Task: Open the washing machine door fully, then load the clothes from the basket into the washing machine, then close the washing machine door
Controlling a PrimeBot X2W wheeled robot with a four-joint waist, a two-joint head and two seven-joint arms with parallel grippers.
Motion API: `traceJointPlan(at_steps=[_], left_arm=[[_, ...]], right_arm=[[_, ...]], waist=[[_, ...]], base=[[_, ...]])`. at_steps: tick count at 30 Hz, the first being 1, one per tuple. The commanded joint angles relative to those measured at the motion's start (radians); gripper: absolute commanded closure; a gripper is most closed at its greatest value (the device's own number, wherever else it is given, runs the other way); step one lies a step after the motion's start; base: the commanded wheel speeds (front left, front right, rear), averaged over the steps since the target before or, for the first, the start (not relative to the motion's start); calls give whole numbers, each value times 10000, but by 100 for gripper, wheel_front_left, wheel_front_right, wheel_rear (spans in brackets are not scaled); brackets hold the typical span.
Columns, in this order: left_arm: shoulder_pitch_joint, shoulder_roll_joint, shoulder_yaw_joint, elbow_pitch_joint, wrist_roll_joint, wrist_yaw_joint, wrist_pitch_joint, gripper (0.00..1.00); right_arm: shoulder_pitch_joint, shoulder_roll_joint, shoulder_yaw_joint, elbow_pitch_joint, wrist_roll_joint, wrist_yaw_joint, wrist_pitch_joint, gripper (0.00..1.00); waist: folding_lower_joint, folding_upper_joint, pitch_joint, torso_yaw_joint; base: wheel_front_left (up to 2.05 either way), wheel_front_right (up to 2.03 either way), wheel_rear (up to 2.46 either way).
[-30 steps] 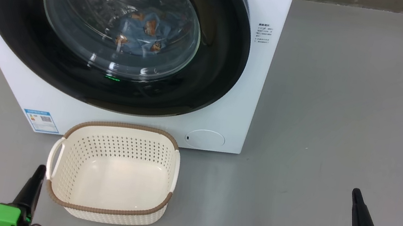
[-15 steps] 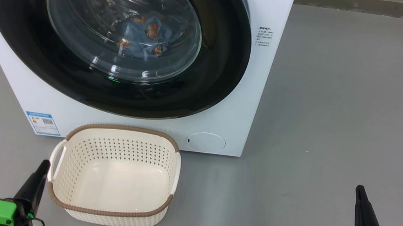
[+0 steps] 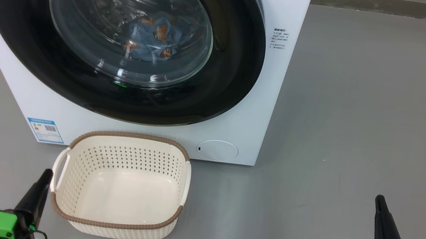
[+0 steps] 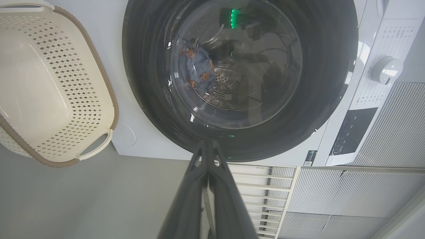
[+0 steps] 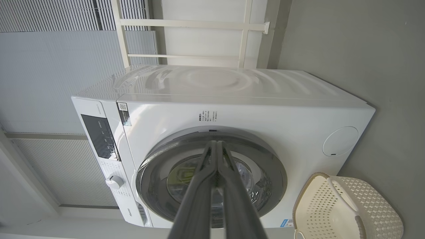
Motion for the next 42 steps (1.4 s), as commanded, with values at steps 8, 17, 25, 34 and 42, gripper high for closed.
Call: traceJointPlan(at_steps=[8, 17, 25, 34, 42], left_arm=[[-420, 129, 349, -297, -73, 7, 47, 100], [-420, 129, 349, -299, -73, 8, 47, 100], [-419, 129, 348, -301, -73, 8, 47, 100], [-419, 129, 348, -303, -73, 8, 47, 100], [-418, 129, 348, -306, -73, 9, 47, 100]], right_arm=[[19, -267, 428, -352, 350, 16, -199, 100], [26, -428, 641, -393, 539, 16, -367, 100], [31, -562, 817, -431, 696, 16, -508, 100], [35, -749, 1060, -489, 912, 16, -703, 100], [36, -947, 1317, -557, 1140, 16, -912, 100]], waist=[[0, 0, 1, 1], [0, 0, 2, 1], [0, 0, 3, 1], [0, 0, 5, 2], [0, 0, 7, 2]], base=[[0, 0, 0], [0, 0, 0], [0, 0, 0], [0, 0, 0], [0, 0, 0]])
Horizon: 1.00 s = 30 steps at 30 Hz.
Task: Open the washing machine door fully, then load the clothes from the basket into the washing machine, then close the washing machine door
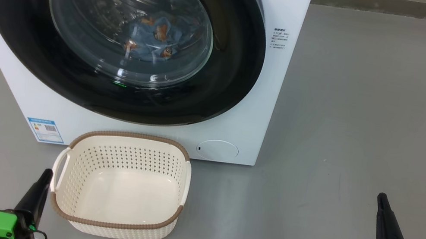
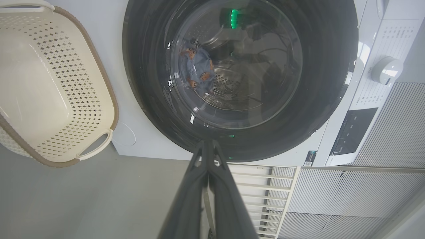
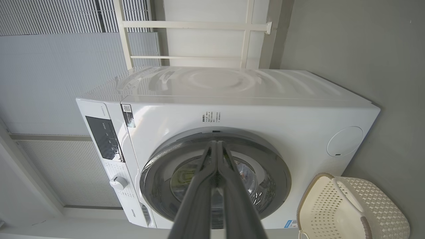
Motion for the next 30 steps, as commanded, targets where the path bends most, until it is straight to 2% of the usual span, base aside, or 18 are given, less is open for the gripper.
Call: traceJointPlan(at_steps=[1, 30], left_arm=[[-416, 131, 342, -305, -73, 9, 47, 100], [-412, 130, 341, -318, -75, 11, 47, 100]], right_arm=[[21, -184, 269, -327, 96, 16, -88, 100], [0, -848, 1111, -599, 840, 16, -789, 100]], waist=[[0, 0, 0, 0], [0, 0, 8, 2]], base=[[0, 0, 0], [0, 0, 0]])
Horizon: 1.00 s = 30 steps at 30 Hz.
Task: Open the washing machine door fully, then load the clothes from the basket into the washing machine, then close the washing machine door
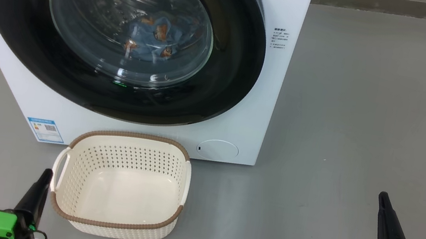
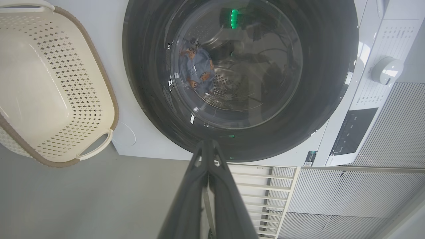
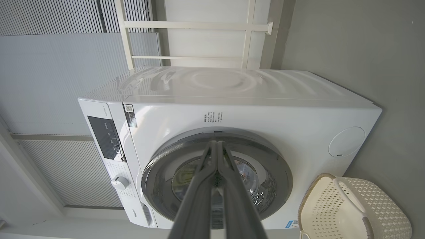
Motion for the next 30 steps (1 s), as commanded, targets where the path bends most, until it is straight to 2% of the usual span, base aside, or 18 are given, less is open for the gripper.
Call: traceJointPlan(at_steps=[1, 30], left_arm=[[-411, 132, 339, -317, -75, 11, 47, 100], [-405, 132, 338, -334, -76, 13, 47, 100]], right_arm=[[-3, -193, 224, -307, 101, 16, -95, 100], [-62, -814, 985, -617, 770, 16, -737, 100]], waist=[[0, 0, 0, 0], [0, 0, 9, 1]], base=[[0, 0, 0], [0, 0, 0]])
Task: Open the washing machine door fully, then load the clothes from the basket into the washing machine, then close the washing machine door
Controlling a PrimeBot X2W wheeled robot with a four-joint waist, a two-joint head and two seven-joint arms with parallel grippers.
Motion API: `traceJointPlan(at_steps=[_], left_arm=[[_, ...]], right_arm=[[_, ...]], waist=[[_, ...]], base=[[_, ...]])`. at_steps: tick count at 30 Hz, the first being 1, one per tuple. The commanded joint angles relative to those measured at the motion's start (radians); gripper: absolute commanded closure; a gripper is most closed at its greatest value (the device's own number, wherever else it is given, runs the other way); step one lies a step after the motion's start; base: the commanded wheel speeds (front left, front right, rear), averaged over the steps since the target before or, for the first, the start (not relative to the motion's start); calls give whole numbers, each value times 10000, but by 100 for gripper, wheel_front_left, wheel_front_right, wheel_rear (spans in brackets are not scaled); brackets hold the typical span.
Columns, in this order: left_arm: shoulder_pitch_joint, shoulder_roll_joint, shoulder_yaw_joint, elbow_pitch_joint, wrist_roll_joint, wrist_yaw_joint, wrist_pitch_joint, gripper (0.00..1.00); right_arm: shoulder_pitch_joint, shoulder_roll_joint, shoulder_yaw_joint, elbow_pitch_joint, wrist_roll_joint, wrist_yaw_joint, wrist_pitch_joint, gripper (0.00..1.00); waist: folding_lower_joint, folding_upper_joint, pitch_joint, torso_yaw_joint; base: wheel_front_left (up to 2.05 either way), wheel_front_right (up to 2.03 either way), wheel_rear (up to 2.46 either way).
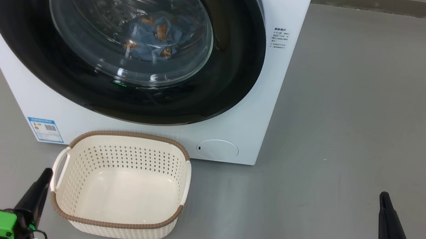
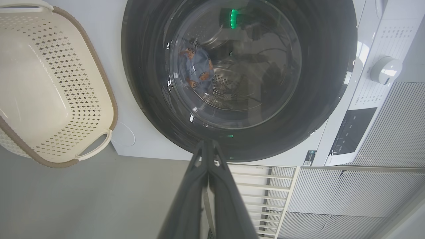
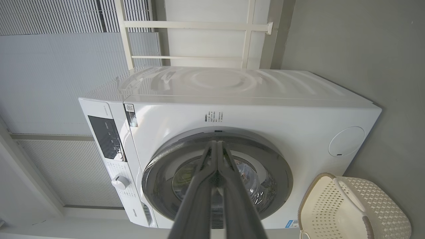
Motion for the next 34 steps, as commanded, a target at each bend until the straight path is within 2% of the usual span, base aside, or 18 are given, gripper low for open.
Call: traceJointPlan(at_steps=[1, 34], left_arm=[[-405, 132, 338, -292, -76, 14, 47, 100], [-400, 132, 337, -305, -77, 16, 47, 100]], right_arm=[[-64, -215, 188, -311, 141, 16, -61, 100], [-116, -562, 601, -504, 504, 16, -409, 100]], waist=[[0, 0, 0, 0], [0, 0, 6, 1]], base=[[0, 0, 0], [0, 0, 0]])
